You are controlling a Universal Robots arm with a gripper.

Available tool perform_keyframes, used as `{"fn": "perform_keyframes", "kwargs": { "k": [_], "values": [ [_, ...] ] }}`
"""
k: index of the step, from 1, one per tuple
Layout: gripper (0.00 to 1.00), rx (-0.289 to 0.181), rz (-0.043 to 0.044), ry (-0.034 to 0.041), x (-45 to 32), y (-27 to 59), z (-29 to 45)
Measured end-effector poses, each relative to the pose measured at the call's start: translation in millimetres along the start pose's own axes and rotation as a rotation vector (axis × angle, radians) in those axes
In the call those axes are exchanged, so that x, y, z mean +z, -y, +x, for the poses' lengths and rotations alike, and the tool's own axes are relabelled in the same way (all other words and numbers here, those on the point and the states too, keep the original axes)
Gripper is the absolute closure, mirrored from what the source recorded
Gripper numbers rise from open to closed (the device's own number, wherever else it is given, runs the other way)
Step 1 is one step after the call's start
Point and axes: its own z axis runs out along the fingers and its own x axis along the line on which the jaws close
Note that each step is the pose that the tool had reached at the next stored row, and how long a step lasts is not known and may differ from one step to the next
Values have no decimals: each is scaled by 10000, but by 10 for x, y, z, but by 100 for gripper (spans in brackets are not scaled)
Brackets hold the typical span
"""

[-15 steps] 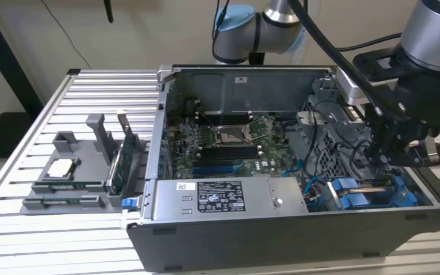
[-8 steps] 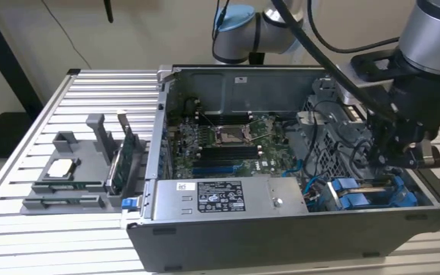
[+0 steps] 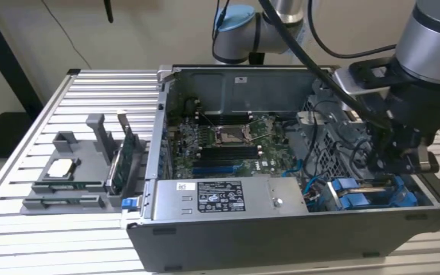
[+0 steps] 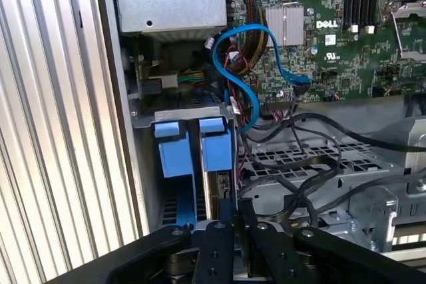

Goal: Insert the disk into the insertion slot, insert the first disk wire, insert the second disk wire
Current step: 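Insert the second disk wire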

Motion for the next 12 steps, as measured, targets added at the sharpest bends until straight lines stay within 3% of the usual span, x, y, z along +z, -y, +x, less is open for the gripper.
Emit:
{"fn": "perform_keyframes", "kwargs": {
  "k": [3, 5, 7, 12],
  "values": [
    [84, 9, -58, -97, 18, 23, -1],
    [84, 7, -145, -174, 27, 39, -1],
    [84, 9, -278, -241, 36, 52, -2],
    [84, 36, -723, -327, 61, 72, -5]
  ]
}}
